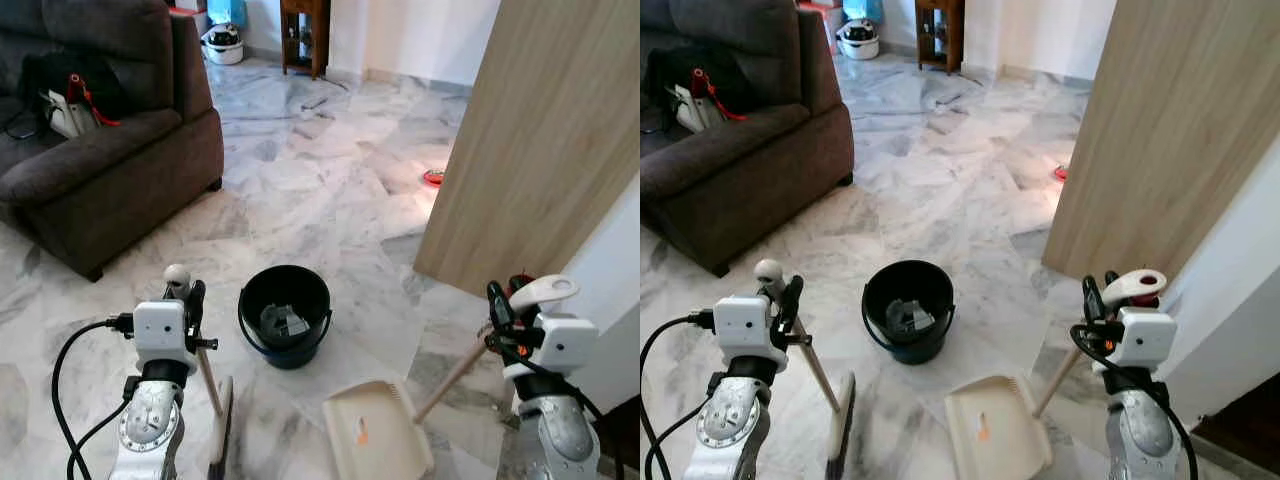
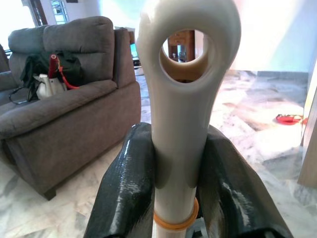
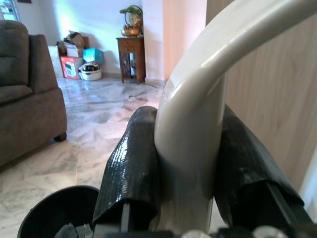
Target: Sweep floor
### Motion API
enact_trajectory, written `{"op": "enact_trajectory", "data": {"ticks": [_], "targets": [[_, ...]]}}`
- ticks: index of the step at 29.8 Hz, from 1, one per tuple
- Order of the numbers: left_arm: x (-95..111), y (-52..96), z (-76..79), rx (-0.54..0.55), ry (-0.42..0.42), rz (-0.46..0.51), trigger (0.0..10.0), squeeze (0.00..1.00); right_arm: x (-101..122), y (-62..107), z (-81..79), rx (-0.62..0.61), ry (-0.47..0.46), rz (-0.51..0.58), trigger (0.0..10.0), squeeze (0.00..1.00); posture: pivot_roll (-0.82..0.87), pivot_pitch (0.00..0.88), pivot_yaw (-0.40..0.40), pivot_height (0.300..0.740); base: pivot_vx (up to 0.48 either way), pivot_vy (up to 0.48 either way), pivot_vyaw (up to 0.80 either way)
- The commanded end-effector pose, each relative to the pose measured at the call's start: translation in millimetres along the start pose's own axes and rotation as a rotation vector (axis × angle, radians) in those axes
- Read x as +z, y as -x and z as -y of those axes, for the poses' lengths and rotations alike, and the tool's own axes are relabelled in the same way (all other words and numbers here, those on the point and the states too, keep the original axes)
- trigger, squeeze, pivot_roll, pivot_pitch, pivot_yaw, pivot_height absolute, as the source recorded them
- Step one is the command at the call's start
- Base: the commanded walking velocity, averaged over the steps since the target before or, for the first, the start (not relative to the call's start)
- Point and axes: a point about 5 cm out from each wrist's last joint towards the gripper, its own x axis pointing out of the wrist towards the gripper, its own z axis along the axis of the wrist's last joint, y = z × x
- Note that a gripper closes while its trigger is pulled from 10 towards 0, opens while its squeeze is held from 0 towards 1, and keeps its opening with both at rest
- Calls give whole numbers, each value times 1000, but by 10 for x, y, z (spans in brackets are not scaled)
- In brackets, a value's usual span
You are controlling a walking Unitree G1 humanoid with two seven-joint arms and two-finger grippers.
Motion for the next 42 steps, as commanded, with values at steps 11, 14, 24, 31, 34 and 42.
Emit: {"op": "enact_trajectory", "data": {"ticks": [11,14,24,31,34,42], "targets": [[117,-65,122,25,10,68,10000,0,230,-82,128,-40,21,50,10000,0,26,0,-65,740,0,0,0],[135,-77,146,-14,-27,78,10000,0,274,-79,129,-13,24,54,10000,0,9,0,-70,740,0,0,0],[153,-40,57,21,-45,74,10000,0,312,-135,105,31,22,46,10000,0,63,0,-80,740,0,0,0],[244,-139,-10,14,-68,113,10000,0,356,-265,-115,64,-20,82,10000,0,53,0,-71,740,0,0,0],[244,-165,-33,17,-70,113,10000,0,371,-287,-150,64,-26,86,10000,0,51,0,-69,740,0,0,0],[232,-158,36,0,-48,101,10000,0,306,-250,-93,17,-29,65,10000,0,49,0,-28,740,0,0,-558]]}}
